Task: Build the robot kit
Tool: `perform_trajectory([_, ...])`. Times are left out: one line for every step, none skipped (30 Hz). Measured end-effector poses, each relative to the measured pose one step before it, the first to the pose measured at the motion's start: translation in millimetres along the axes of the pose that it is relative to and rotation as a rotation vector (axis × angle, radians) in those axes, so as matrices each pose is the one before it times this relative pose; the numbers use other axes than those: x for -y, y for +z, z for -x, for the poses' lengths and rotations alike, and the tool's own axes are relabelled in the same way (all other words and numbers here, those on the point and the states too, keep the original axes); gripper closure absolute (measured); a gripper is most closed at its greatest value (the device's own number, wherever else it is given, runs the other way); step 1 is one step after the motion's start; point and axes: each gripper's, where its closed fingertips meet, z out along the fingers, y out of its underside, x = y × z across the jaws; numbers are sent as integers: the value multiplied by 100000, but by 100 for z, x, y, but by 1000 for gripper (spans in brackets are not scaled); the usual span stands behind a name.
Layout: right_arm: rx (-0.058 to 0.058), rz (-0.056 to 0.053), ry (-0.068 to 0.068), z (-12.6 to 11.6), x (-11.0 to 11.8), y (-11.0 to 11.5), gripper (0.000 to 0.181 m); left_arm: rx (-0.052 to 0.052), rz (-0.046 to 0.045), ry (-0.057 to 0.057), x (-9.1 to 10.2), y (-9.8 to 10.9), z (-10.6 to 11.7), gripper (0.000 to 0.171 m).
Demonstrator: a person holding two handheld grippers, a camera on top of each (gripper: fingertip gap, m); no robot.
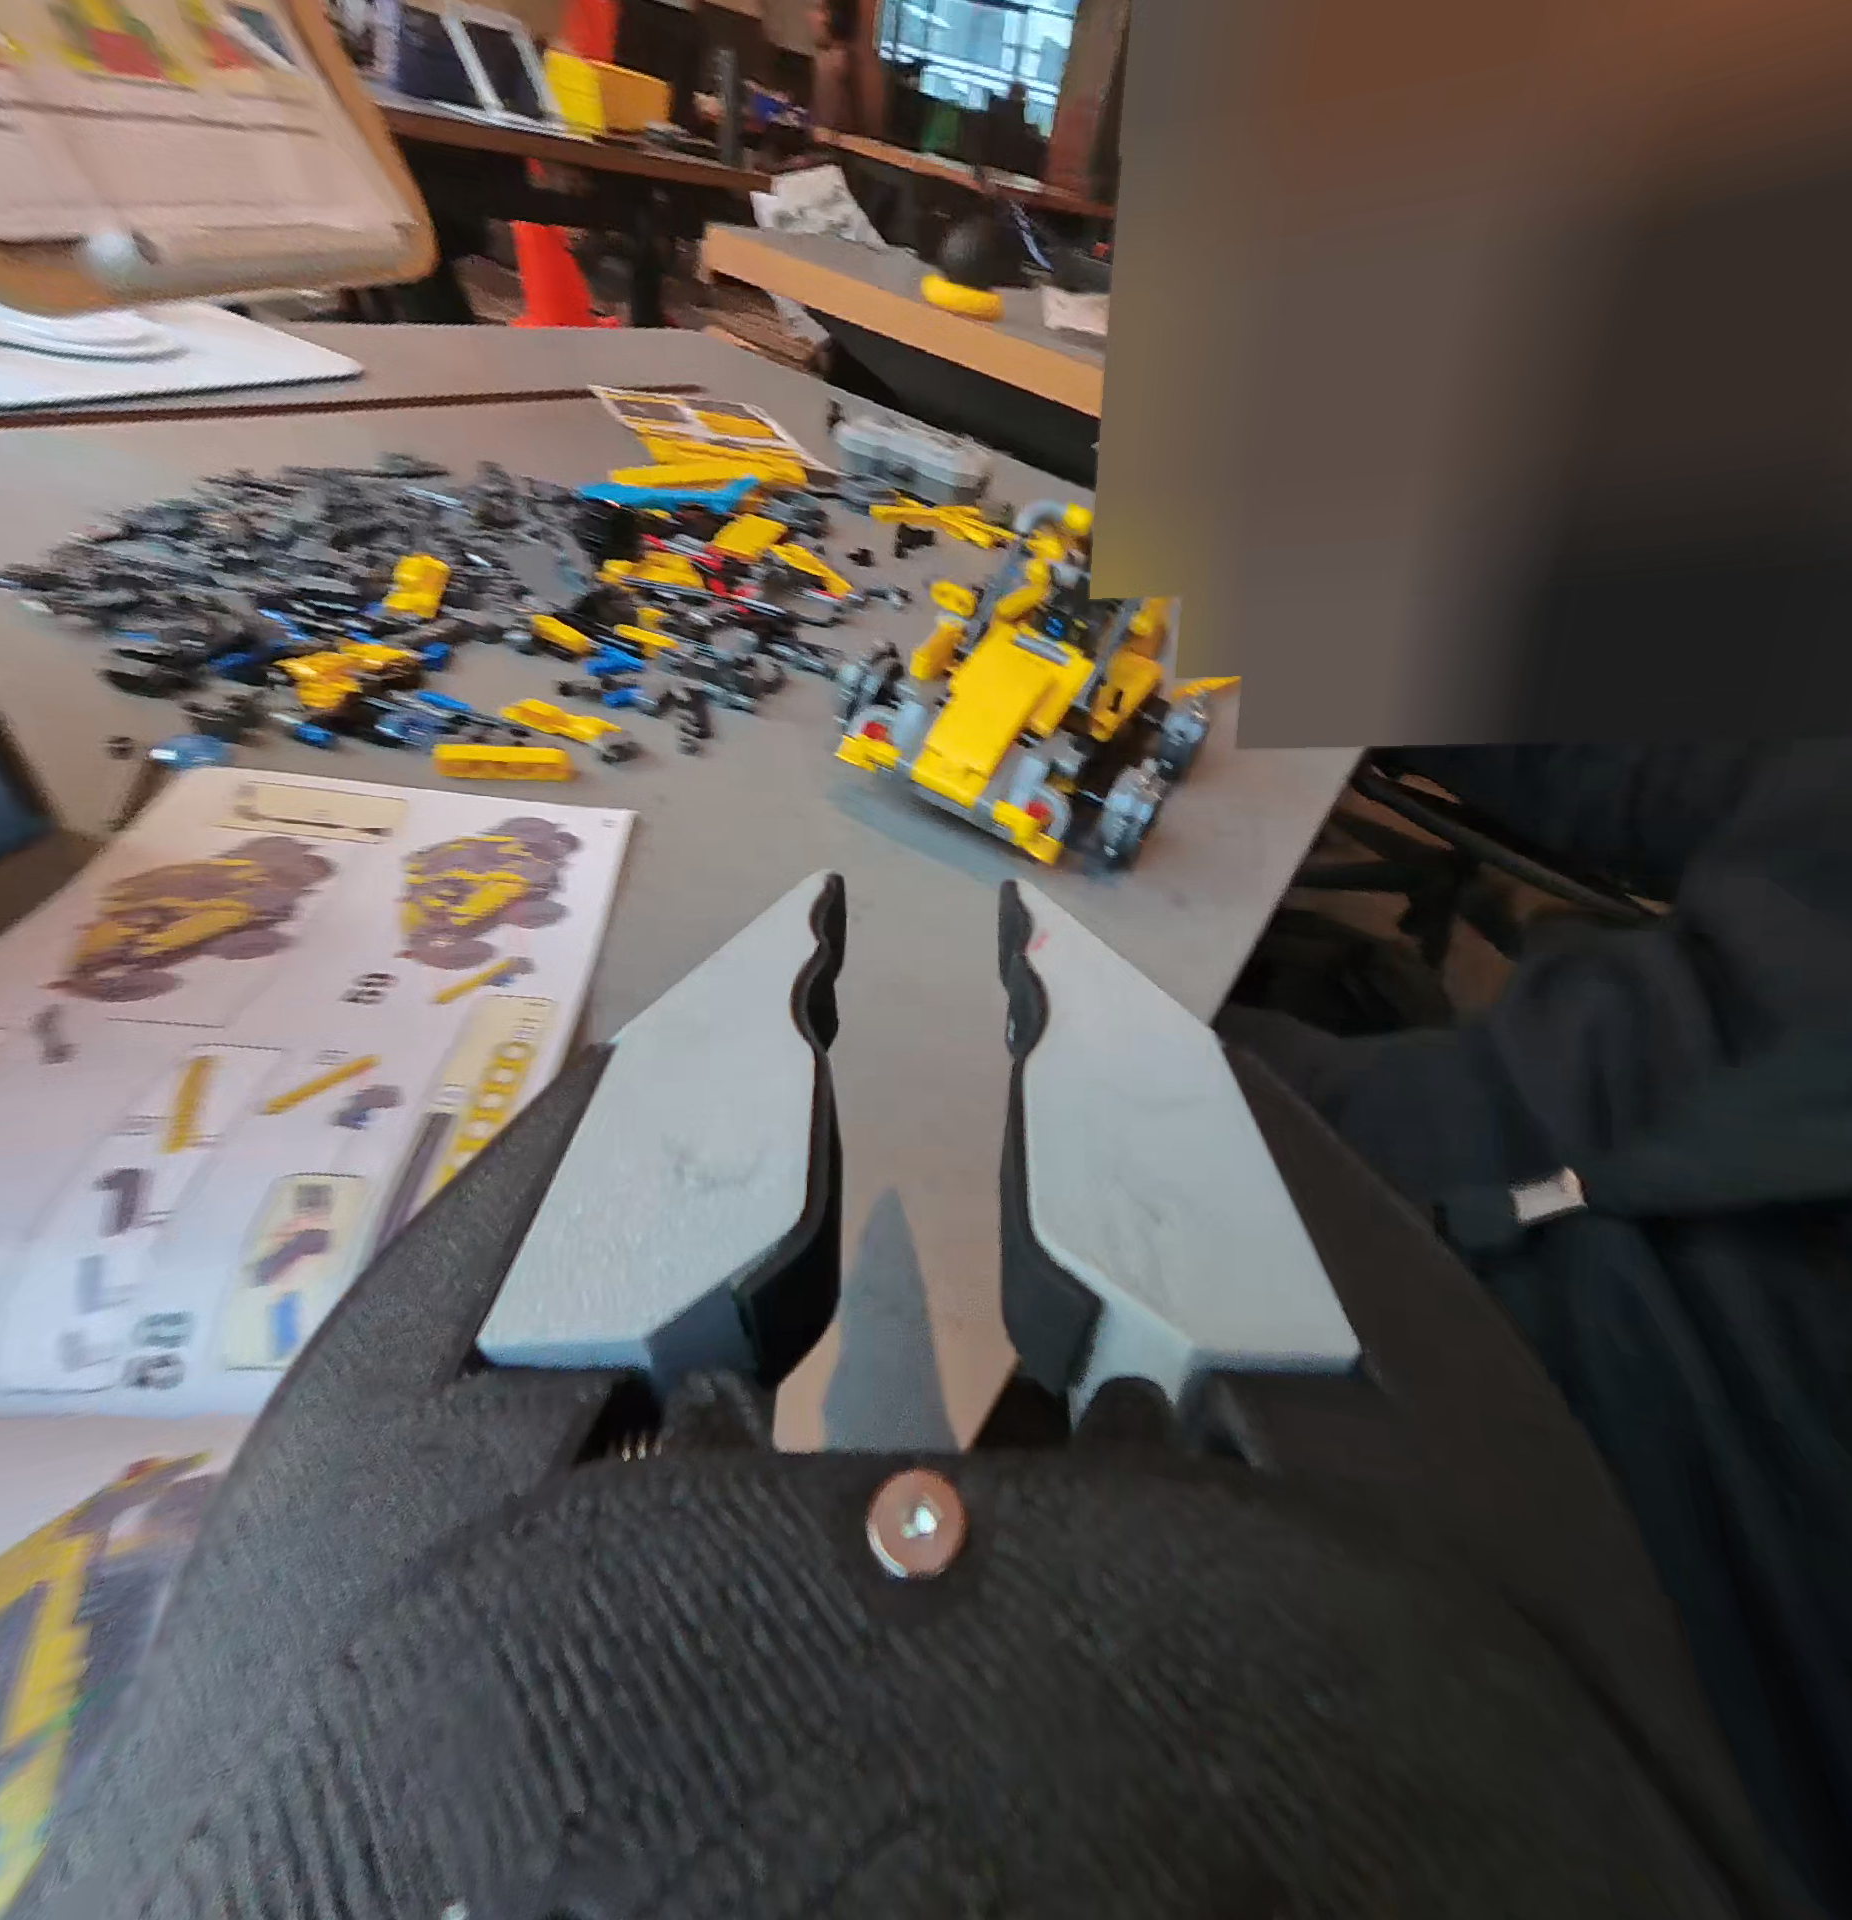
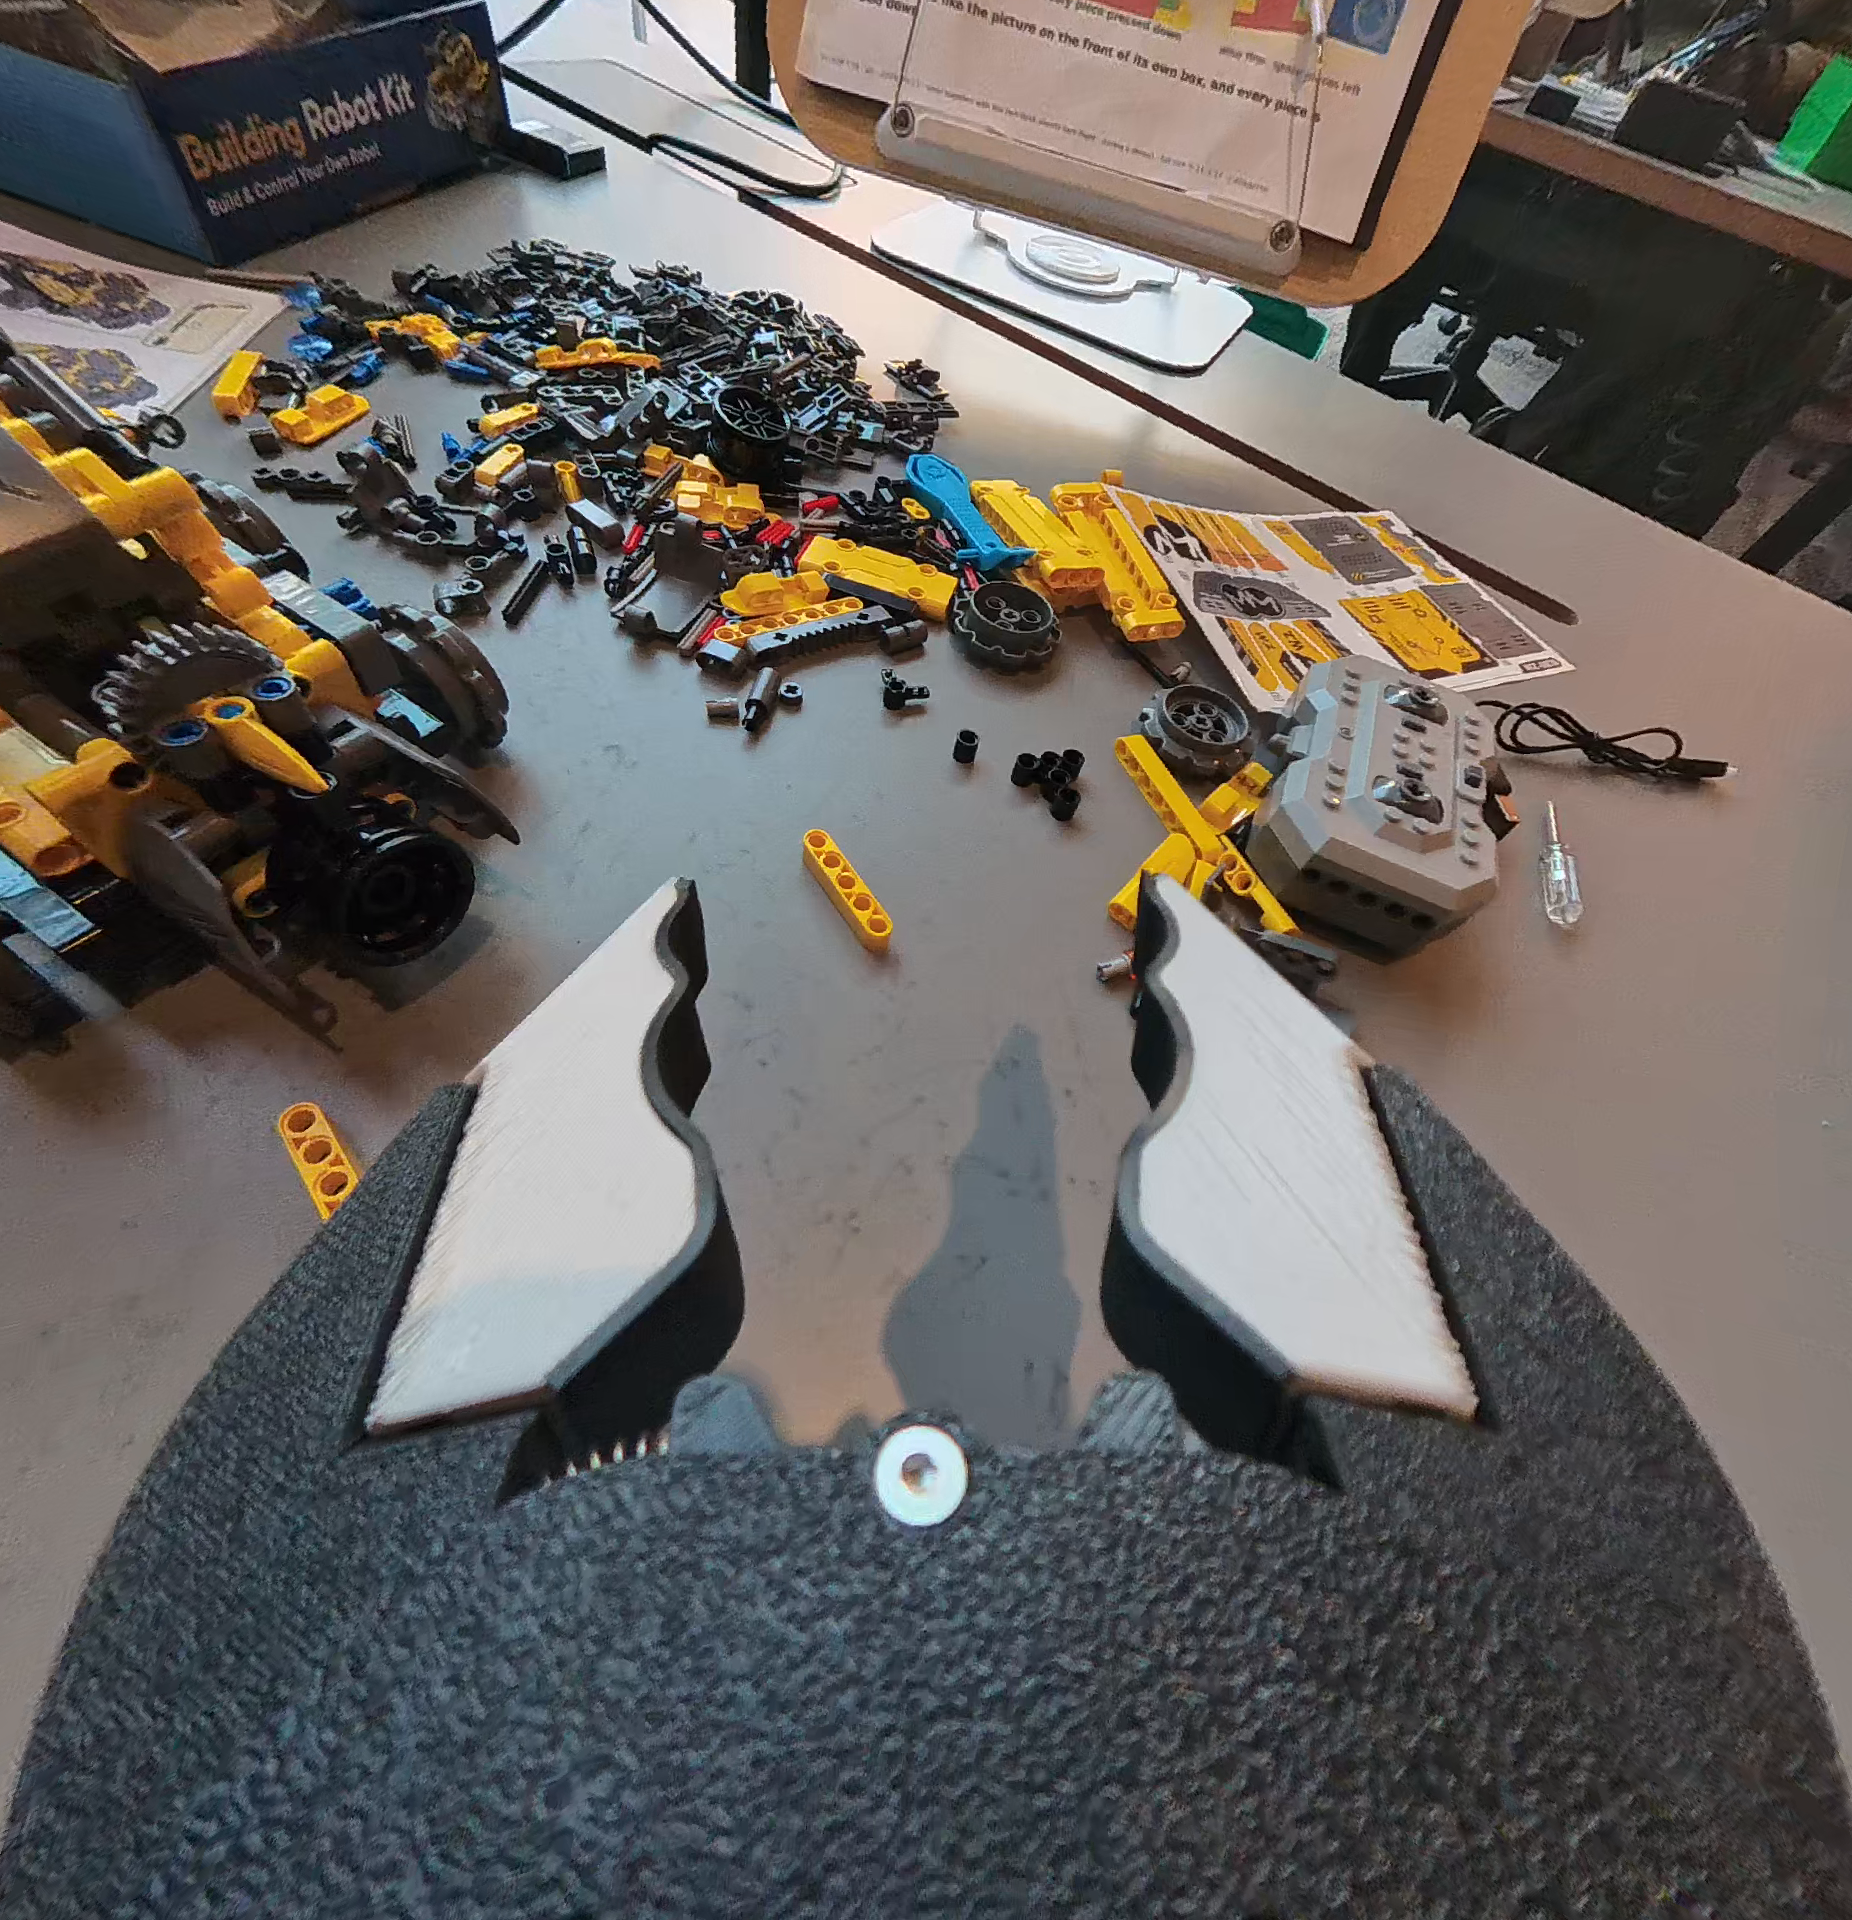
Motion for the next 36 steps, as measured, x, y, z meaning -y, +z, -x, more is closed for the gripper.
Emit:
perform_trajectory([-162,-52,-583,45,27,6,99,3753,-1209,-443,877,-295,968,144])
perform_trajectory([-617,-90,-600,-18,35,-14,99,4137,-1137,396,855,-207,1118,142])
perform_trajectory([-722,-90,-653,-23,25,-19,99,3906,-349,969,671,-35,1176,138])
perform_trajectory([-541,-187,-488,-18,42,-19,99,3627,1065,518,404,189,1223,133])
perform_trajectory([-218,-191,-204,-1,31,-24,100,3515,2986,-495,73,431,1253,127])
perform_trajectory([-51,-130,54,-12,18,-14,100,3105,4863,-1489,-217,633,1180,122])
perform_trajectory([-139,-262,211,-50,35,-43,100,1463,5814,-1003,-341,793,867,120])
perform_trajectory([-252,-320,249,-62,40,-49,100,56,4929,217,-205,887,596,119])
perform_trajectory([-346,-462,139,-62,72,-72,101,-241,3960,1309,-32,948,497,117])
perform_trajectory([-498,-558,-13,-80,78,-92,101,735,3516,1177,128,932,569,116])
perform_trajectory([-421,-651,-92,-45,96,-93,102,682,2138,1184,398,928,483,117])
perform_trajectory([-300,-624,-163,-37,105,-89,103,-392,1450,1025,528,938,304,118])
perform_trajectory([-400,-516,-178,-50,76,-80,103,-389,1862,706,517,935,285,120])
perform_trajectory([-373,-477,-24,-67,67,-76,104,429,1893,451,488,917,424,125])
perform_trajectory([-242,-473,22,-45,67,-76,104,491,1876,527,426,894,409,127])
perform_trajectory([-266,-490,-24,-51,67,-84,105,391,1642,894,398,848,357,129])
perform_trajectory([-553,-337,-59,-93,34,-69,108,917,1587,1203,293,810,390,135])
perform_trajectory([-912,-9,-125,-149,-18,-48,110,926,1824,1096,196,786,349,138])
perform_trajectory([-1071,324,-157,-175,-75,-6,112,74,2222,845,108,758,177,139])
perform_trajectory([-984,343,-95,-164,-59,19,114,-144,2048,686,95,725,108,142])
perform_trajectory([-1166,392,-153,-180,-78,31,118,330,1661,202,120,688,146,144])
perform_trajectory([-1521,1115,-360,-249,-208,84,126,-298,1083,166,230,640,-15,147])
perform_trajectory([-1289,1713,-563,-216,-295,108,130,-813,523,435,336,599,-170,149])
perform_trajectory([-446,574,-268,-67,-85,111,130,-620,518,906,375,553,-206,150])
perform_trajectory([376,-371,-233,72,74,31,132,-739,879,1766,335,541,-274,155])
perform_trajectory([376,-689,-271,76,128,-14,134,-1264,1253,2396,304,528,-367,162])
perform_trajectory([437,-457,-189,89,63,-28,137,-2151,1250,2485,307,484,-497,167])
perform_trajectory([-74,-168,113,-13,24,-10,139,-2331,1138,2014,313,436,-518,171])
perform_trajectory([144,-281,205,3,40,-15,139,-2204,1252,1921,309,401,-491,171])
perform_trajectory([180,-362,240,-8,44,-19,138,-1972,1568,1866,248,363,-456,171])
perform_trajectory([-142,-213,350,-64,15,-7,136,-2242,1604,1917,207,355,-517,171])
perform_trajectory([94,-217,427,-37,20,-20,134,-2318,1486,2170,183,327,-533,171])
perform_trajectory([153,-345,492,-43,30,-20,134,-1872,1309,2590,140,294,-465,171])
perform_trajectory([119,-326,528,-47,37,-25,134,-1263,1762,2590,-17,285,-318,171])
perform_trajectory([259,-402,505,-28,46,-29,133,-964,2573,1734,-213,281,-182,171])
perform_trajectory([348,-463,475,-8,54,-35,133,-1156,3113,365,-334,248,-129,171])
